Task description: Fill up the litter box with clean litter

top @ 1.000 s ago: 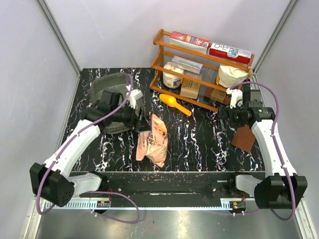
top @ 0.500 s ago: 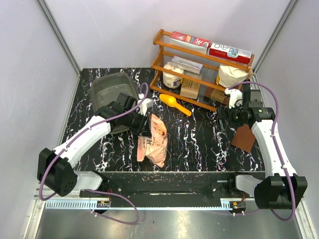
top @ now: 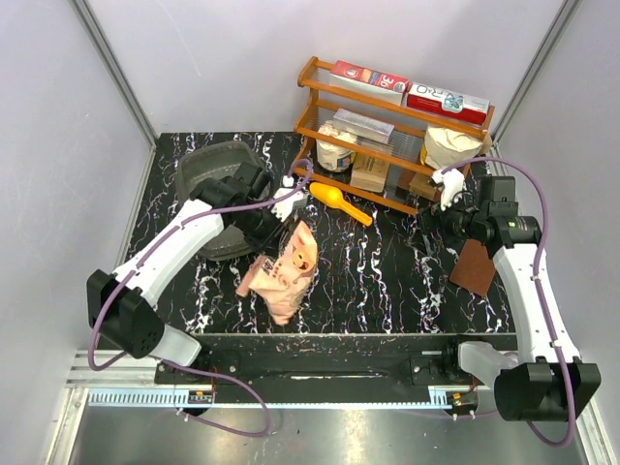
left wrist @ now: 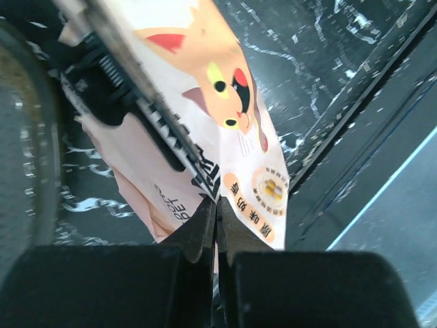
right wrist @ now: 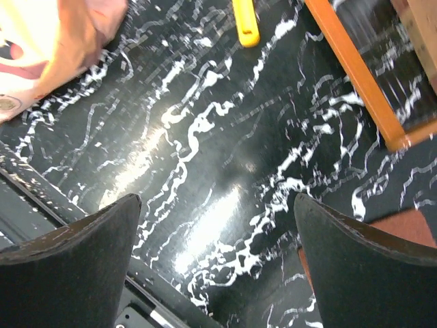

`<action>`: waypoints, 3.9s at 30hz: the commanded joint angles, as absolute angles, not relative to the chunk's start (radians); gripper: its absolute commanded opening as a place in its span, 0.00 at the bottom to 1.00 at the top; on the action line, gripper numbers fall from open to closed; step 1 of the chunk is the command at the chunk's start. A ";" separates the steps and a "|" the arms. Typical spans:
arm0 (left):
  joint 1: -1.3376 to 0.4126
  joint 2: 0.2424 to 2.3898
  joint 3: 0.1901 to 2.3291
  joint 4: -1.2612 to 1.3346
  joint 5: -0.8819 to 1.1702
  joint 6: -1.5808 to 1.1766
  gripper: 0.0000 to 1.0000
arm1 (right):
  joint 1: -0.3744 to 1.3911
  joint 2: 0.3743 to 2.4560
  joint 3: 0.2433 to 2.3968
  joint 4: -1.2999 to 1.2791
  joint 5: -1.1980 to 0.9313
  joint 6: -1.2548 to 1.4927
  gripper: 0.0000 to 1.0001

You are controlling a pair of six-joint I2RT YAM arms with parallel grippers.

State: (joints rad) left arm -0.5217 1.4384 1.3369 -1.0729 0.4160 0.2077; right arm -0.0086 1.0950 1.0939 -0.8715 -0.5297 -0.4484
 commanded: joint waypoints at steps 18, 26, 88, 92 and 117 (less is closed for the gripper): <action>-0.496 1.269 1.148 -0.971 0.292 0.367 0.62 | 0.115 1.293 1.406 -0.728 -0.796 -0.273 1.00; -0.476 1.235 1.088 -0.920 0.268 0.351 0.52 | 0.270 1.426 1.483 -0.838 -0.769 -0.590 0.99; 0.066 0.951 0.970 -0.663 0.569 -0.044 0.90 | 0.652 1.982 1.842 -0.704 -0.963 -0.787 0.77; 0.078 0.939 0.943 -0.657 0.574 -0.057 0.88 | 0.669 1.991 1.845 -0.703 -0.969 -0.773 0.69; 0.144 0.891 0.853 -0.601 0.629 -0.095 0.84 | 0.692 1.999 1.864 -0.684 -0.988 -0.724 0.06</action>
